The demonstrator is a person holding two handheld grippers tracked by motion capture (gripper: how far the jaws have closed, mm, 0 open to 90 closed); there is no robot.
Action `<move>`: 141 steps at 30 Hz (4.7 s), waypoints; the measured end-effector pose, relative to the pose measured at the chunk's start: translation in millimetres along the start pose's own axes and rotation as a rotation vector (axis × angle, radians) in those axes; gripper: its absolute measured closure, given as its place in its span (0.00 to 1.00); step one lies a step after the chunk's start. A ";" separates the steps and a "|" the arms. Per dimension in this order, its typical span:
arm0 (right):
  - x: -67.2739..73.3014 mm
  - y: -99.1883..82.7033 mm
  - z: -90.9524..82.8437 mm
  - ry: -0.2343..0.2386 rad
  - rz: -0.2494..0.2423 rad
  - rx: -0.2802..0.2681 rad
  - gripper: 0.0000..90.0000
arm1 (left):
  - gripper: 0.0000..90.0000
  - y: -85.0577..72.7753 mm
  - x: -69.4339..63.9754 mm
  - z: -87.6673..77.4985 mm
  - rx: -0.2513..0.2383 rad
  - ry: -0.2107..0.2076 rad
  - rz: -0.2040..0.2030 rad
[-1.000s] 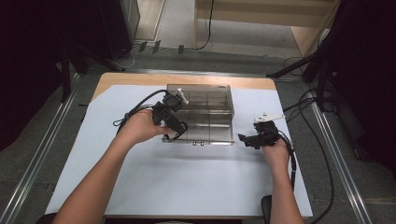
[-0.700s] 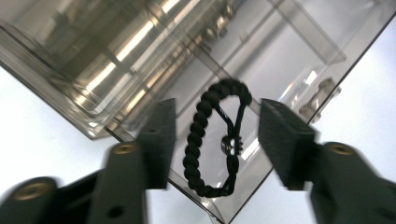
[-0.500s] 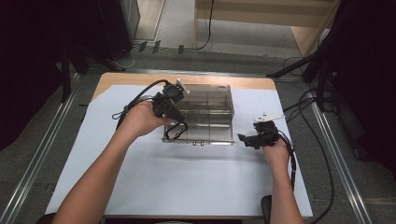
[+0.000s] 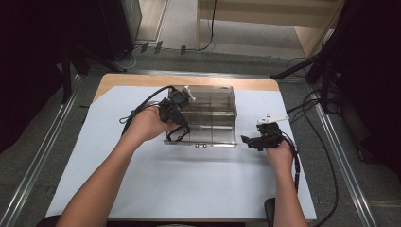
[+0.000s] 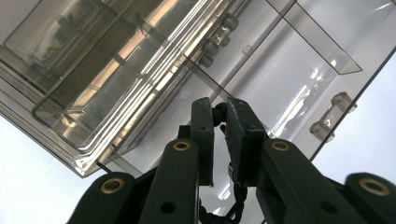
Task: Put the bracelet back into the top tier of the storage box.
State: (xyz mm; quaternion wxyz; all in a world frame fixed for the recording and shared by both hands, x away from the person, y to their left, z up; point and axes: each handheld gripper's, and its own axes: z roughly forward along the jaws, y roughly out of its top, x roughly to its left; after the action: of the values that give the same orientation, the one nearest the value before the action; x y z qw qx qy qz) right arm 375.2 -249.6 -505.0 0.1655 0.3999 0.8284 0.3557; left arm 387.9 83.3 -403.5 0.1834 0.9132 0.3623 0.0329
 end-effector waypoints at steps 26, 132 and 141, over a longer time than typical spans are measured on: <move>0.2 0.1 0.3 0.001 0.000 0.001 0.19 | 0.90 -1.3 -6.4 11.0 0.026 -0.007 0.028; 4.7 -1.8 2.3 0.016 0.012 0.043 0.18 | 0.28 -180.8 130.4 -4.3 -0.191 0.107 -0.359; 5.4 -1.9 3.1 0.022 0.008 0.041 0.18 | 0.28 -191.6 142.8 -2.9 -0.186 0.114 -0.402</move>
State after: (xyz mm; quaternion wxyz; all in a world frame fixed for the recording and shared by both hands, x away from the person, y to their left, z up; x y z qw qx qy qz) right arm 372.5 -244.8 -508.5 0.1468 0.4024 0.8357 0.3437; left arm 367.9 308.8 -479.9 0.2488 0.7986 0.5422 0.0803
